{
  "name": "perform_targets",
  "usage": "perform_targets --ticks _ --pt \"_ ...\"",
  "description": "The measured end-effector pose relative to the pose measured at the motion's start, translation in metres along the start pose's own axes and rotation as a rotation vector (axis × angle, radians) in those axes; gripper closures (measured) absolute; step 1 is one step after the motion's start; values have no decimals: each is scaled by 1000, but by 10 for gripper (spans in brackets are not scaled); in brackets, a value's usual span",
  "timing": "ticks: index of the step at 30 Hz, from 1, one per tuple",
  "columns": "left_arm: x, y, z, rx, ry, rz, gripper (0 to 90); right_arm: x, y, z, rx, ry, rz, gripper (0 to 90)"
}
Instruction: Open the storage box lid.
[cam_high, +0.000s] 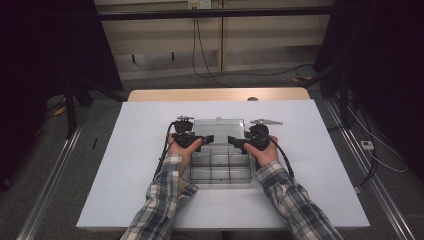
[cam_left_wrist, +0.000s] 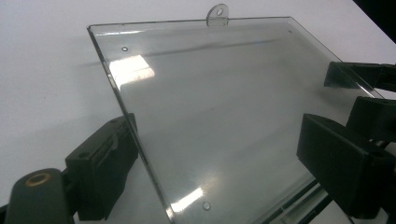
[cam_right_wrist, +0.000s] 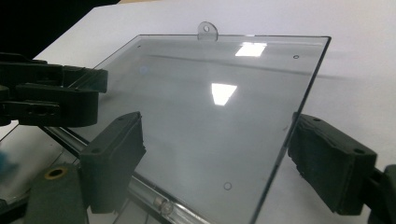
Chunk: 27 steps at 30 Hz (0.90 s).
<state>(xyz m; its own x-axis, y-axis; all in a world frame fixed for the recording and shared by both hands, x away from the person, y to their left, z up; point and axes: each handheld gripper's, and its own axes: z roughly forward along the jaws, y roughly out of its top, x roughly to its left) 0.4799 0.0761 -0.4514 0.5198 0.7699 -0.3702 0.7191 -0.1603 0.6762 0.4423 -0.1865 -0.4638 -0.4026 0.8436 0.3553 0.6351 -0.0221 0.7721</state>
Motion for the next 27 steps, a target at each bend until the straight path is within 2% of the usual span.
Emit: perform_targets --ticks 21,27 --pt "1 -1 0 25 -7 -27 94 1 -1 0 14 -8 63 183" --pt "2 -1 1 32 -14 -38 88 1 -1 0 16 -13 65 173"
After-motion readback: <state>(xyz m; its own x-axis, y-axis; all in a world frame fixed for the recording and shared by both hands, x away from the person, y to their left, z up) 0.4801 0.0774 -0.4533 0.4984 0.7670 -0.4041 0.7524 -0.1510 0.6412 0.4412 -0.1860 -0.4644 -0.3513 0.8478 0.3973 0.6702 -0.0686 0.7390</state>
